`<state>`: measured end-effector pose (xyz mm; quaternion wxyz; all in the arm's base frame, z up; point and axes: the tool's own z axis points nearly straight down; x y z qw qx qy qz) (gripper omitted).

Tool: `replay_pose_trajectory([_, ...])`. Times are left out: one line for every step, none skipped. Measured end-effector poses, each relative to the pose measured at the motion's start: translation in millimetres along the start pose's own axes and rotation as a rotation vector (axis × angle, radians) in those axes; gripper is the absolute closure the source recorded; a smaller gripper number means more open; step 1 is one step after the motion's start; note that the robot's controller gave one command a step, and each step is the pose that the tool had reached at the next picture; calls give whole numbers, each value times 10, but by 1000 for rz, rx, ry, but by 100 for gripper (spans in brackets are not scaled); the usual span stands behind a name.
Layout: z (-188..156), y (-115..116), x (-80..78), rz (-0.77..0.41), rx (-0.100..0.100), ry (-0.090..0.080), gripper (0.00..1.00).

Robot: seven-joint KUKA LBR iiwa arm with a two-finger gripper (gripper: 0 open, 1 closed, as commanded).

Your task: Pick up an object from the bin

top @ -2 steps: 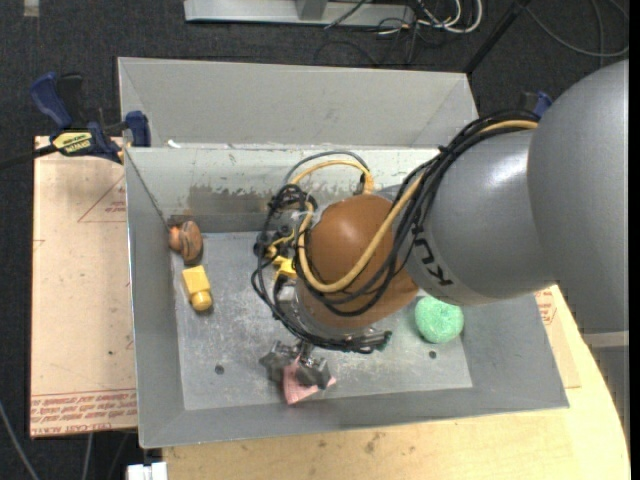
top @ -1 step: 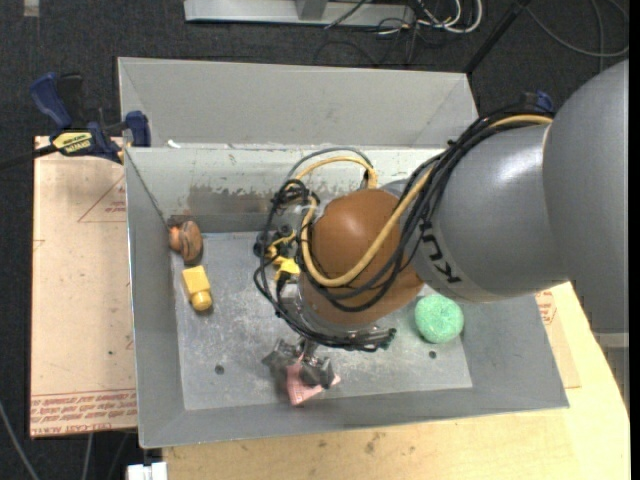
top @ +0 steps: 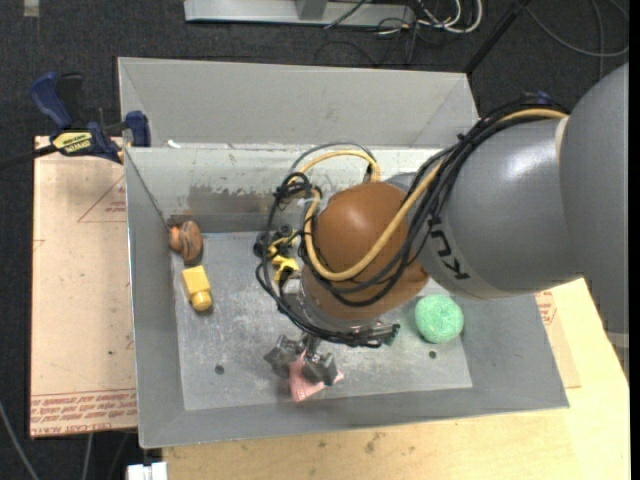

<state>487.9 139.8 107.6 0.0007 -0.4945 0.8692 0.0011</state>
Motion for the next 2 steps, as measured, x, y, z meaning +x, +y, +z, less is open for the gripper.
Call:
replay_pose_trajectory([-130,4,1,1,-1,1,100])
replay_pose_trajectory([-287,5,-1,1,-1,1,100])
